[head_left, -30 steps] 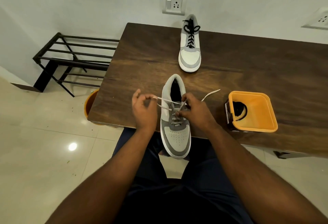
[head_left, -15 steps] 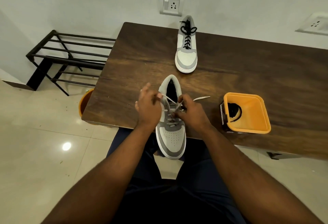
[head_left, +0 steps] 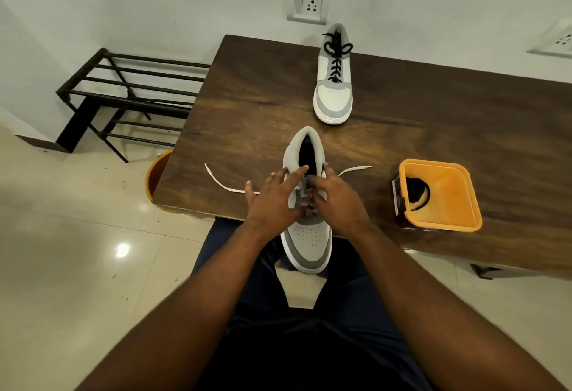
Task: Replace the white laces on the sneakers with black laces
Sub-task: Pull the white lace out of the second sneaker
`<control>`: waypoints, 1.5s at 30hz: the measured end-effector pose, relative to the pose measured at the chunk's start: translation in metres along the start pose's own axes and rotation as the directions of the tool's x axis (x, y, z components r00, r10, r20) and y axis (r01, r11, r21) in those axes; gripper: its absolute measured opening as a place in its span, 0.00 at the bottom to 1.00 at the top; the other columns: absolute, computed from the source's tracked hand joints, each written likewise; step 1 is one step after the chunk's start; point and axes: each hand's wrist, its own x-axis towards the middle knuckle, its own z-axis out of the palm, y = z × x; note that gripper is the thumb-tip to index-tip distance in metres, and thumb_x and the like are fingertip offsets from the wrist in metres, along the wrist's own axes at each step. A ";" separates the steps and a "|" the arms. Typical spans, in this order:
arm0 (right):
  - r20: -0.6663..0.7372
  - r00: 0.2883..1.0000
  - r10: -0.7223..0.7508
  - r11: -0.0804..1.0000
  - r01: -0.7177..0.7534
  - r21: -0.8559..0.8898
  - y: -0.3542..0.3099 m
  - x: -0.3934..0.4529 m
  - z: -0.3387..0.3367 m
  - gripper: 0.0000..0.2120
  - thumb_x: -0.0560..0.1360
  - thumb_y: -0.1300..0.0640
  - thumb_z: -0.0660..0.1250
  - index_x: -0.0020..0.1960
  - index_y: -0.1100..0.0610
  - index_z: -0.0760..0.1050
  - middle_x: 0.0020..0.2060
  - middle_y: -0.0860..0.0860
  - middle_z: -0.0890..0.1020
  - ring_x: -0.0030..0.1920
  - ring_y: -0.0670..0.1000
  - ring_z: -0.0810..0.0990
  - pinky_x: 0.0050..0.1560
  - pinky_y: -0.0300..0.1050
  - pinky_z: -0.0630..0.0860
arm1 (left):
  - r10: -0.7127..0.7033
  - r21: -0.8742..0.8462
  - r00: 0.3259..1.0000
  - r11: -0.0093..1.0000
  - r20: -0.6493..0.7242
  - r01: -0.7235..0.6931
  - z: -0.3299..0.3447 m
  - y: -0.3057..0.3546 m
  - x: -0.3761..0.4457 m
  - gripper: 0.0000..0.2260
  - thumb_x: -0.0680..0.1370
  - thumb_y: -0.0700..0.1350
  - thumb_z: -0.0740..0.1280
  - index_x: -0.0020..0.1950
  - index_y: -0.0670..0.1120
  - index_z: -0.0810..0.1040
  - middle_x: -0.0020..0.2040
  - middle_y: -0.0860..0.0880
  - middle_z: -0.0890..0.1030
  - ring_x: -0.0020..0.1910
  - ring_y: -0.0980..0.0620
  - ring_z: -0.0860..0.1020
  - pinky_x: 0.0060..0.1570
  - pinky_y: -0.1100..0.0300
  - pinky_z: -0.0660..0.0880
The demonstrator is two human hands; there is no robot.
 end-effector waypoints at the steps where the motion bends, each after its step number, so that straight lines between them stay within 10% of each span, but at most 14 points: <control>1: 0.013 1.000 0.016 1.000 -0.015 -0.025 -0.002 0.001 0.001 0.12 0.78 0.57 0.62 0.58 0.49 0.79 0.76 0.52 0.61 0.62 0.55 0.77 0.56 0.50 0.76 | -0.011 -0.046 1.000 0.999 -0.013 0.011 0.005 0.000 -0.001 0.36 0.74 0.58 0.71 0.75 0.67 0.53 0.78 0.54 0.59 0.75 0.52 0.64 0.70 0.33 0.46; 9: -0.115 0.988 0.100 0.941 -0.056 0.334 0.009 -0.006 0.003 0.06 0.74 0.67 0.70 0.48 0.60 0.84 0.78 0.48 0.55 0.73 0.48 0.64 0.66 0.40 0.67 | -0.086 -0.266 0.992 0.962 -0.091 0.059 0.003 -0.001 -0.009 0.34 0.69 0.60 0.74 0.70 0.64 0.60 0.58 0.62 0.79 0.59 0.58 0.78 0.71 0.40 0.48; 13: -0.190 0.972 0.140 0.878 -0.033 0.477 0.014 -0.024 0.006 0.09 0.74 0.63 0.71 0.48 0.49 0.82 0.78 0.45 0.53 0.70 0.49 0.70 0.60 0.38 0.73 | -0.072 -0.269 0.990 0.962 -0.122 0.037 0.008 -0.001 -0.008 0.34 0.68 0.60 0.74 0.67 0.67 0.60 0.58 0.62 0.79 0.64 0.57 0.74 0.71 0.36 0.46; 21: -0.232 0.971 -0.060 0.997 0.047 -0.061 -0.002 -0.009 0.011 0.05 0.75 0.63 0.67 0.50 0.57 0.80 0.73 0.52 0.67 0.71 0.54 0.65 0.67 0.42 0.62 | -0.083 -0.214 0.986 0.976 -0.142 0.051 0.007 0.000 -0.006 0.31 0.72 0.55 0.73 0.69 0.66 0.59 0.61 0.58 0.78 0.73 0.52 0.67 0.70 0.34 0.44; 27: -0.411 0.870 0.274 0.915 -0.104 0.390 0.012 -0.029 0.006 0.05 0.75 0.60 0.69 0.47 0.51 0.77 0.71 0.51 0.68 0.70 0.53 0.67 0.66 0.56 0.69 | -0.070 -0.228 0.990 0.973 -0.122 0.040 0.005 -0.001 -0.006 0.34 0.67 0.61 0.74 0.68 0.67 0.61 0.64 0.59 0.76 0.70 0.55 0.68 0.70 0.34 0.42; 30: -0.383 0.921 0.070 0.988 -0.012 0.152 0.010 -0.025 0.001 0.12 0.74 0.58 0.71 0.57 0.52 0.78 0.74 0.52 0.63 0.73 0.54 0.62 0.67 0.47 0.62 | -0.079 -0.245 0.989 0.968 -0.126 0.046 0.006 0.000 -0.006 0.33 0.68 0.60 0.74 0.68 0.66 0.61 0.63 0.59 0.76 0.69 0.56 0.69 0.70 0.36 0.42; 34: -0.164 0.976 -0.145 0.949 0.091 -0.300 -0.001 -0.007 0.008 0.11 0.76 0.58 0.67 0.58 0.53 0.79 0.76 0.55 0.62 0.76 0.60 0.57 0.70 0.58 0.64 | -0.076 -0.229 0.990 0.972 -0.117 0.048 0.006 0.000 -0.007 0.33 0.70 0.59 0.74 0.68 0.66 0.59 0.62 0.57 0.77 0.71 0.54 0.69 0.70 0.35 0.42; 45: -0.422 0.873 0.245 0.927 -0.083 0.366 0.014 -0.022 -0.014 0.09 0.72 0.58 0.74 0.50 0.48 0.81 0.71 0.48 0.68 0.71 0.53 0.65 0.67 0.52 0.68 | -0.065 -0.240 0.994 0.970 -0.086 0.043 0.006 -0.003 -0.006 0.34 0.68 0.59 0.75 0.68 0.67 0.59 0.63 0.59 0.77 0.70 0.55 0.69 0.70 0.35 0.41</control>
